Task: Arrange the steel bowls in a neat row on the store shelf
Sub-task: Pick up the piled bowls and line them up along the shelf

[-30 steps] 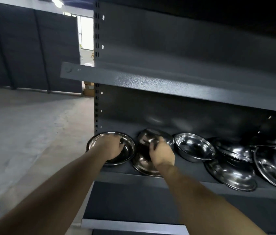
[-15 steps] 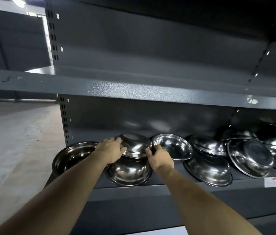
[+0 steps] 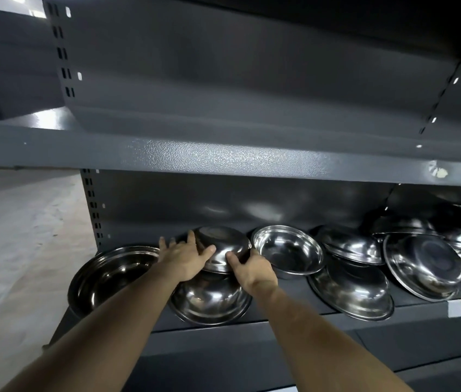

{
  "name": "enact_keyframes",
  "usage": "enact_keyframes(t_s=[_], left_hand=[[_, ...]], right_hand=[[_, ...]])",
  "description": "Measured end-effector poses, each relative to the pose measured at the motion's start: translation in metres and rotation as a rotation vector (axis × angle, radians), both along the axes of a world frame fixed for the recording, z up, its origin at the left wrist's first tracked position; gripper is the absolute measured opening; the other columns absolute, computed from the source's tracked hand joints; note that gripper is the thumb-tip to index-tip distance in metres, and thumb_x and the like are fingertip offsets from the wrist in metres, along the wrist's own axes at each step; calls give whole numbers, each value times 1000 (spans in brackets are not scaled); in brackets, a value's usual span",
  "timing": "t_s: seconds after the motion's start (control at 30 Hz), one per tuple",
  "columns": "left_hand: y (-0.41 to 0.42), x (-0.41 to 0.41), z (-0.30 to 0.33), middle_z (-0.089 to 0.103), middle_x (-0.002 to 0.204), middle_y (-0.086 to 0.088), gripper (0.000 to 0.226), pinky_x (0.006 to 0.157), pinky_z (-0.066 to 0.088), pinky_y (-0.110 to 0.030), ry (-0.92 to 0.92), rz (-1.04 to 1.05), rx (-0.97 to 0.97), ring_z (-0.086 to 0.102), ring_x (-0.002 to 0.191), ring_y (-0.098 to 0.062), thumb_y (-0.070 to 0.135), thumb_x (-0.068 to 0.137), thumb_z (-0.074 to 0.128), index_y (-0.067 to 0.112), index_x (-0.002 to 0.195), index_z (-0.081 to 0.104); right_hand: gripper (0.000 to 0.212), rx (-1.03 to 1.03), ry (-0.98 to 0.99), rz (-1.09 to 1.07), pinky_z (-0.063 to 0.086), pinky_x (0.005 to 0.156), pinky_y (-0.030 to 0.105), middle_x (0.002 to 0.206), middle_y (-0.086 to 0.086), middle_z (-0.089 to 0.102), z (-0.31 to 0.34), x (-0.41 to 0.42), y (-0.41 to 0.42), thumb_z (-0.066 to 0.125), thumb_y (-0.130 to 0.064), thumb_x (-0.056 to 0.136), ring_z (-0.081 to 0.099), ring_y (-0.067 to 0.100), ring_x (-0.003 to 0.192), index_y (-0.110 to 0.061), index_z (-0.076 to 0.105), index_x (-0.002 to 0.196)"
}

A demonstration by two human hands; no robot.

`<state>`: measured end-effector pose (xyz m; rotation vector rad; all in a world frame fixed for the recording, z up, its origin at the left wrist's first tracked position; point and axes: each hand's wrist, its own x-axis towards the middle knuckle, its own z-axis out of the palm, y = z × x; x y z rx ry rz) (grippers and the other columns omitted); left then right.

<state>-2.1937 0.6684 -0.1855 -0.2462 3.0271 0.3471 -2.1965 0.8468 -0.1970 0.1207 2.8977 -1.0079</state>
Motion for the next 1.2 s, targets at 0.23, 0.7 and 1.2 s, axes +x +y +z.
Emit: enact_keyframes(t_s=[0.23, 0.7, 1.2], left_hand=[[6, 4, 2, 43, 150, -14, 100, 122, 2, -42, 33, 15, 94, 29, 145, -26, 81, 83, 17, 10, 154, 17], [10, 35, 44, 51, 141, -10, 80, 113, 31, -41, 282, 103, 305, 44, 133, -30, 71, 88, 32, 21, 151, 26], [15, 75, 51, 40, 153, -2, 78, 114, 30, -42, 419, 234, 696, 35, 141, -27, 63, 91, 42, 27, 155, 16]], right_hand=[[68, -29, 43, -10, 44, 98, 32, 122, 12, 66, 4, 4, 0, 50, -65, 86, 57, 31, 119, -10, 55, 126], [69, -127, 277, -40, 45, 88, 29, 111, 3, 72, 34, 27, 7, 46, -72, 82, 63, 27, 112, -19, 61, 124], [89, -200, 369, 88, 37, 113, 36, 138, 2, 56, 36, 58, 18, 76, -31, 80, 40, 22, 137, -25, 26, 153]])
